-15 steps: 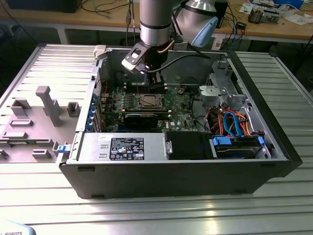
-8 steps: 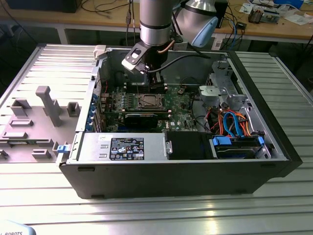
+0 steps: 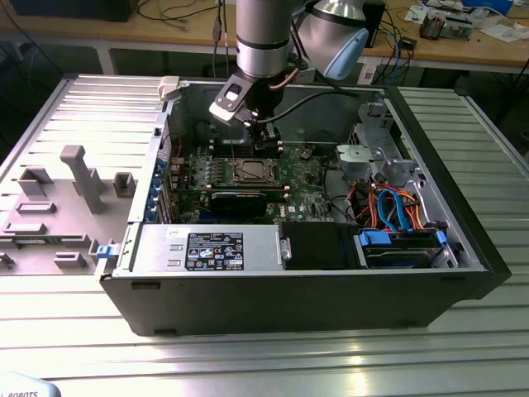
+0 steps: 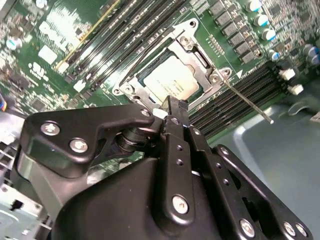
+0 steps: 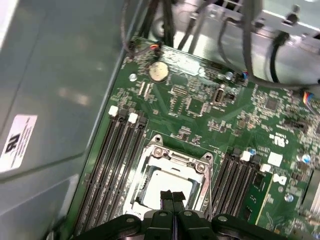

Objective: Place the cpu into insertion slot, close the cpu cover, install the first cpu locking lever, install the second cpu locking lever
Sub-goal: 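Install the first cpu locking lever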

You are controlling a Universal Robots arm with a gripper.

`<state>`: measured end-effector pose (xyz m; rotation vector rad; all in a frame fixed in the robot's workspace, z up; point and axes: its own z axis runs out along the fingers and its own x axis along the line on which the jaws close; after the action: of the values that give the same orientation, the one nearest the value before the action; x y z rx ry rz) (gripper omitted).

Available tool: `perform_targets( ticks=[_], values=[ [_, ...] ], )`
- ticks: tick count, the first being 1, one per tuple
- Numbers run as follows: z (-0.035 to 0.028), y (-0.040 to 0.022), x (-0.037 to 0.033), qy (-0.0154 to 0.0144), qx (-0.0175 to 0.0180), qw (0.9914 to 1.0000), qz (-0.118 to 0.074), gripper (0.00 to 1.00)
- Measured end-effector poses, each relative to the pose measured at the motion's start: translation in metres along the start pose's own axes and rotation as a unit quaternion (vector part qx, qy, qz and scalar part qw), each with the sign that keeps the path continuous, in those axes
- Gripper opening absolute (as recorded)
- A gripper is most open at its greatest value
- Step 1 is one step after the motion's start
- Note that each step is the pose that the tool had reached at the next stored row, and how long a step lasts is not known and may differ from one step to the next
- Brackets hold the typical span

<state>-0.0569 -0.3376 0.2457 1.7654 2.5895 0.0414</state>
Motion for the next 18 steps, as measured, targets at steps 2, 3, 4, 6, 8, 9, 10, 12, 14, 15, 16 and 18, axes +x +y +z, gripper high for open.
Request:
perform_targets(
  ticks=[2,3,4,6,8,9,10,12,14,15,16,18],
  values=[
    [0.0,0.0,0.0,0.0005,0.0002,0.99977,-0.021,0.11],
    [0.0,0.0,0.0,0.0007,0.0002,0.99968,-0.025,0.11],
    [0.0,0.0,0.0,0.0007,0.0002,0.99966,-0.026,0.11],
    [0.0,0.0,0.0,0.0007,0.0002,0.99965,-0.026,0.11],
    [0.0,0.0,0.0,0.0007,0.0002,0.99965,-0.026,0.11],
    [0.0,0.0,0.0,0.0007,0.0002,0.99965,-0.026,0.11],
    [0.0,0.0,0.0,0.0007,0.0002,0.99965,-0.026,0.11],
    [0.0,0.0,0.0,0.0007,0.0002,0.99965,-0.026,0.11],
    [0.0,0.0,0.0,0.0007,0.0002,0.99965,-0.026,0.11],
    [0.0,0.0,0.0,0.0007,0.0002,0.99965,-0.026,0.11],
    [0.0,0.0,0.0,0.0007,0.0002,0.99965,-0.027,0.11],
    [0.0,0.0,0.0,0.0007,0.0002,0.99961,-0.028,0.11]
  ],
)
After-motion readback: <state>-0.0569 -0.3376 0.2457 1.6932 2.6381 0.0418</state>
